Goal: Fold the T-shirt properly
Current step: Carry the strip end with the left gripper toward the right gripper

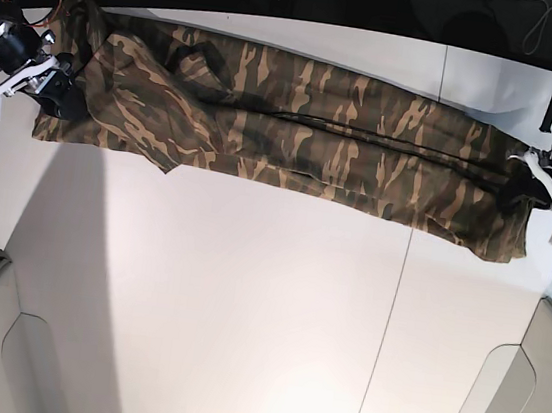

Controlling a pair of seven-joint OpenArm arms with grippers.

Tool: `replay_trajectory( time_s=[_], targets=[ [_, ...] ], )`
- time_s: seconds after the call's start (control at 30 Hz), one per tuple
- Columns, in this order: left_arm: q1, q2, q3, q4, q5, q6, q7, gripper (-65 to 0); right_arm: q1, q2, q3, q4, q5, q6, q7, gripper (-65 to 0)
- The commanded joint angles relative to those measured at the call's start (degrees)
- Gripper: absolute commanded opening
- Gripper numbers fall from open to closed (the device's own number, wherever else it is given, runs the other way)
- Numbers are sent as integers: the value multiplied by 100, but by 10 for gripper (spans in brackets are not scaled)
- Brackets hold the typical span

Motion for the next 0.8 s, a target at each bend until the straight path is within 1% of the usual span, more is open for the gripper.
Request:
replay_trajectory(
  time_s=[0.0, 0.13, 0.27, 0.37, 0.47, 0.6, 0.7, 0.77],
  targets=[
    [-46, -96, -35, 284, -146, 74, -81, -650, 26, 81, 39, 105, 111, 44, 98, -438],
    [4, 74, 37, 1082, -271, 173, 90, -650, 26, 81, 39, 105, 109, 44, 101, -438],
    [229, 402, 560, 1753, -138, 173, -2, -650, 26, 81, 42, 105, 33, 42, 118, -438],
    [284, 721, 1147, 1985, 223, 247, -210, -650, 26, 83, 61, 105, -52, 42, 120, -438],
    [282, 1051, 1681, 1991, 636, 382, -433, -650, 26, 83, 201, 105, -83, 42, 114, -438],
    [284, 1434, 2337, 1987, 1071, 378, -446, -650, 26, 83, 570, 105, -79, 39, 116, -438],
    [284, 1659, 2747, 1985, 1467, 378, -691, -650, 26, 83, 831, 105, -79, 39, 114, -437],
    [284, 1784, 2975, 1978, 1652, 380, -826, -650, 22, 98, 944, 105, -83, 37, 105, -420]
  ],
)
